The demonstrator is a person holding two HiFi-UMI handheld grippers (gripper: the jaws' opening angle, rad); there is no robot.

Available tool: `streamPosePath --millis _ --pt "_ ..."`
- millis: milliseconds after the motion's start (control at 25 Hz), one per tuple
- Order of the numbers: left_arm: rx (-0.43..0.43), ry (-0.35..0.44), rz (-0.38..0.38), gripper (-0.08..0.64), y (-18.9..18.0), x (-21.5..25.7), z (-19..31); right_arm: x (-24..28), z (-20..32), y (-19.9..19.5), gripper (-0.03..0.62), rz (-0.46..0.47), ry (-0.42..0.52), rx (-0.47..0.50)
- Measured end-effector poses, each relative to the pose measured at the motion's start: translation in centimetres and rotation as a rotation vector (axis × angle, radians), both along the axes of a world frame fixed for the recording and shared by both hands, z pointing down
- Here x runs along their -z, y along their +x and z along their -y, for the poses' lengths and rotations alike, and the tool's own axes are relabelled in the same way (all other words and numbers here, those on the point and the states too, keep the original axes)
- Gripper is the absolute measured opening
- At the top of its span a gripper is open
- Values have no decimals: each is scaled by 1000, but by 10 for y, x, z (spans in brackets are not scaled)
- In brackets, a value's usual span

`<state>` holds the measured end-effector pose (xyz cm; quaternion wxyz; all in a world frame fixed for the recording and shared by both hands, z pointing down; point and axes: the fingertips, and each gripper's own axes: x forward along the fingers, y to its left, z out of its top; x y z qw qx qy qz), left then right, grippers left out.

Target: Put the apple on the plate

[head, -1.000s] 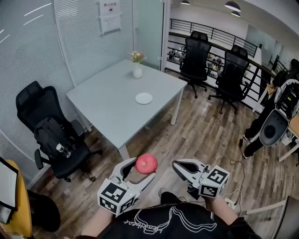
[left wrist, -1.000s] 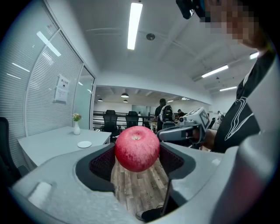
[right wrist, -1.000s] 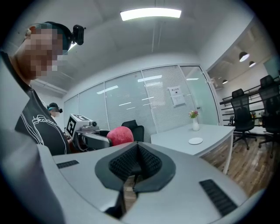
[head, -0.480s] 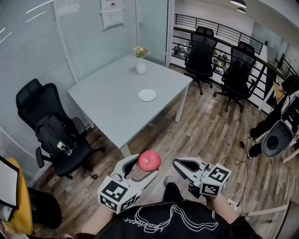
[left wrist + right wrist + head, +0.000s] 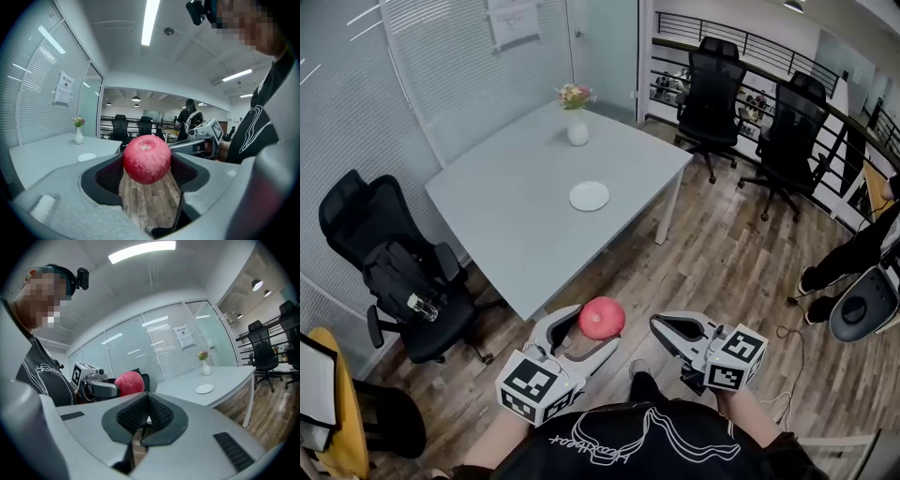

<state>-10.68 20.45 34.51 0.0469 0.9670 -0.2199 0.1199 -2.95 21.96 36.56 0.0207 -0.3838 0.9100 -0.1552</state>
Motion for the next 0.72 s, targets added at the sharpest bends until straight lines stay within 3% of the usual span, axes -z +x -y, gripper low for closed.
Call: streamPosePath --millis 440,720 --pt "95 -40 17 322 109 -11 143 -6 144 110 9 13 -25 77" --pt "132 -44 17 322 156 -14 190 -9 193 161 9 16 -41 93"
